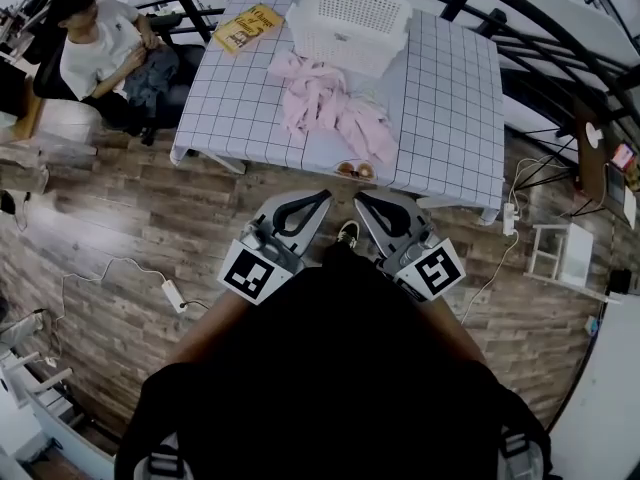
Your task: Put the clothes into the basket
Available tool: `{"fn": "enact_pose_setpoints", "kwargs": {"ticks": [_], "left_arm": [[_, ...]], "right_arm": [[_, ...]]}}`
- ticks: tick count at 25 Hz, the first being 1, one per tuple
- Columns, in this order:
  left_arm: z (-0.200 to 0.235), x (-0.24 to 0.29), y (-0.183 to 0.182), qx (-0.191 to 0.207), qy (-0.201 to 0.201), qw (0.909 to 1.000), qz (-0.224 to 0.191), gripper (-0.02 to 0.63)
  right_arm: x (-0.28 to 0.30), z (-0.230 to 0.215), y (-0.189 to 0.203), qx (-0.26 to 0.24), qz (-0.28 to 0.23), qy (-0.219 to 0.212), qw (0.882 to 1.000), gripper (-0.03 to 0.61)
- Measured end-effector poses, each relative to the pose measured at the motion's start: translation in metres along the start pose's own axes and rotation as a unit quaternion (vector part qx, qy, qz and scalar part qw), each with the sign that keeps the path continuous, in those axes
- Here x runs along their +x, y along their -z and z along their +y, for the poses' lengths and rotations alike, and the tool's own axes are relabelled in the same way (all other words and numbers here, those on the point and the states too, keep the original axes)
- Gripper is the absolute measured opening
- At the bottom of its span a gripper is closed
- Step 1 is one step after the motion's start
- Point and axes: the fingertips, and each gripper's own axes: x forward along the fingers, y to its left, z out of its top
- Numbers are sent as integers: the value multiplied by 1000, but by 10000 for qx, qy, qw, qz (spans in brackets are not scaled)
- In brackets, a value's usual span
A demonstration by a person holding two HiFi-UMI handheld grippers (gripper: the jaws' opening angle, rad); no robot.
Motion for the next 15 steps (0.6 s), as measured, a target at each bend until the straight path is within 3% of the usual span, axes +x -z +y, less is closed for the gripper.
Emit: {"fn": "enact_pose_setpoints", "kwargs": {"ticks": [15], "left_arm": [[30, 104, -4, 31, -308, 9994, 131, 0]], "right_arm": [[5, -110, 0, 204, 121, -346, 9991, 15]]}}
